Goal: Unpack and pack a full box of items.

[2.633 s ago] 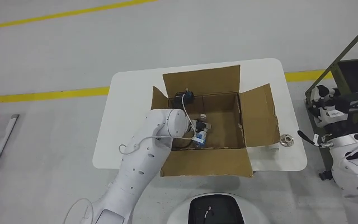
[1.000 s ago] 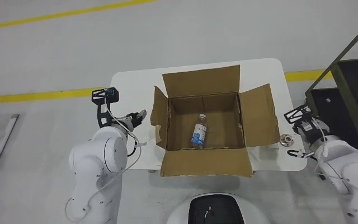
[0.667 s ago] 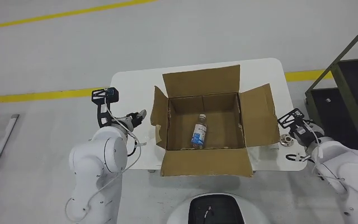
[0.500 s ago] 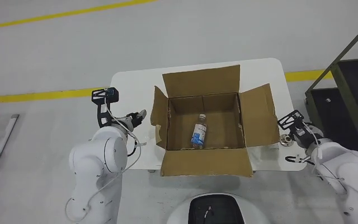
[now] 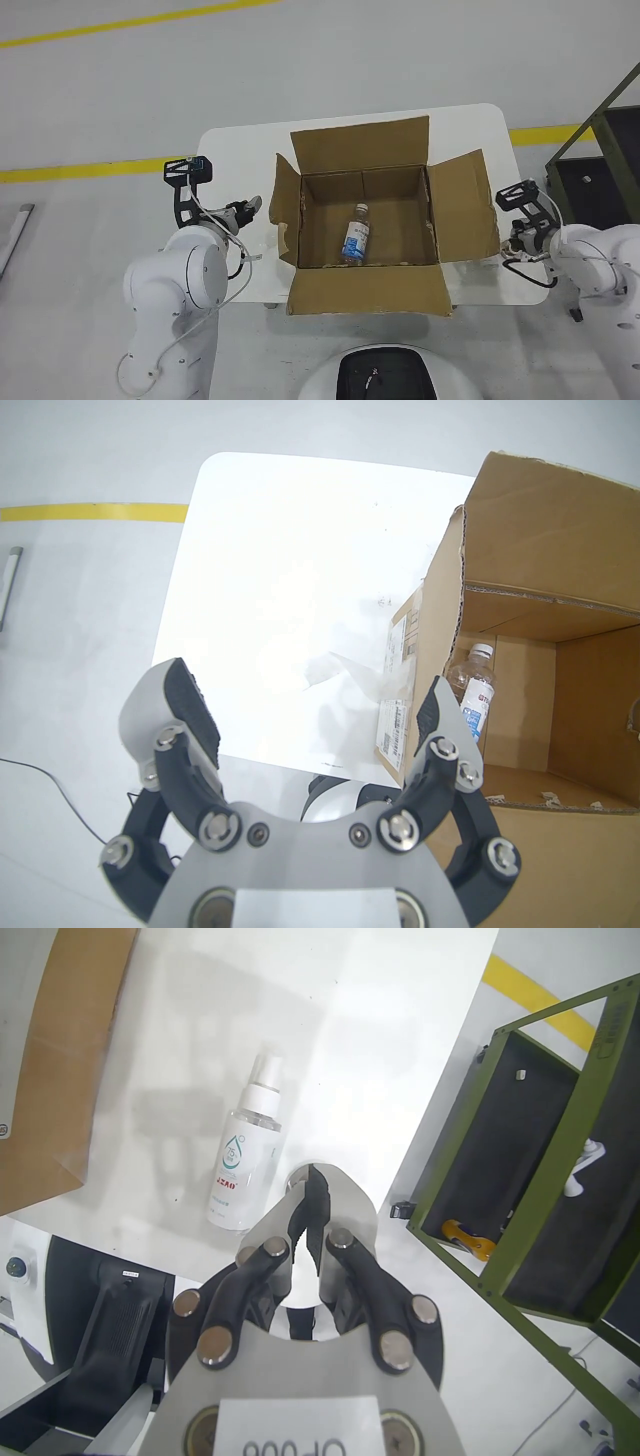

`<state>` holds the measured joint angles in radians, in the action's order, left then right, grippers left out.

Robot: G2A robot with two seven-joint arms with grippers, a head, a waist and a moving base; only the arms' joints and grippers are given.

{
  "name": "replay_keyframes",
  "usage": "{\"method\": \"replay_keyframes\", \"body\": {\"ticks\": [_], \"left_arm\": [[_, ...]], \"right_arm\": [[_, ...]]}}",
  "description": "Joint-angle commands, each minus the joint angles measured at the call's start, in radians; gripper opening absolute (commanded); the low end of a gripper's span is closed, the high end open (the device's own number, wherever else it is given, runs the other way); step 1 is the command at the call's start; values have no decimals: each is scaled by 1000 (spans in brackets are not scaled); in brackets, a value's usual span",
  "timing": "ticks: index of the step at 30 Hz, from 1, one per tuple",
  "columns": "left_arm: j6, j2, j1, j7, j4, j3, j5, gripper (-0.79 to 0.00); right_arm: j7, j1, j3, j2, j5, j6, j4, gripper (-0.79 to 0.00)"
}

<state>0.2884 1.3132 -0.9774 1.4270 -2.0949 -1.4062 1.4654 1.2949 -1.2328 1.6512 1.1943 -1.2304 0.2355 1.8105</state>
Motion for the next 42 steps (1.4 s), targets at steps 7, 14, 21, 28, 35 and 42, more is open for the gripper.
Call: {"method": "replay_keyframes", "body": {"ticks": [7, 14, 21, 28, 35, 42], "left_arm": [[0, 0, 0, 0, 0, 0, 0, 0], [0, 0, 0, 0, 0, 0, 0, 0], [0, 0, 0, 0, 0, 0, 0, 0], [0, 0, 0, 0, 0, 0, 0, 0], [0, 0, 0, 0, 0, 0, 0, 0], [0, 0, 0, 0, 0, 0, 0, 0]], "right_arm": [[5, 3, -1, -1, -1, 2, -2, 0], [-32, -17, -3, -3, -14, -11, 11, 0], [16, 13, -29, -5, 20, -46, -13, 0], [15, 55, -95, -4, 9, -68, -71, -360], [-2, 71, -132, -5, 2, -80, -116, -400], [-14, 78, -150, -7, 7, -89, -151, -419]]}}
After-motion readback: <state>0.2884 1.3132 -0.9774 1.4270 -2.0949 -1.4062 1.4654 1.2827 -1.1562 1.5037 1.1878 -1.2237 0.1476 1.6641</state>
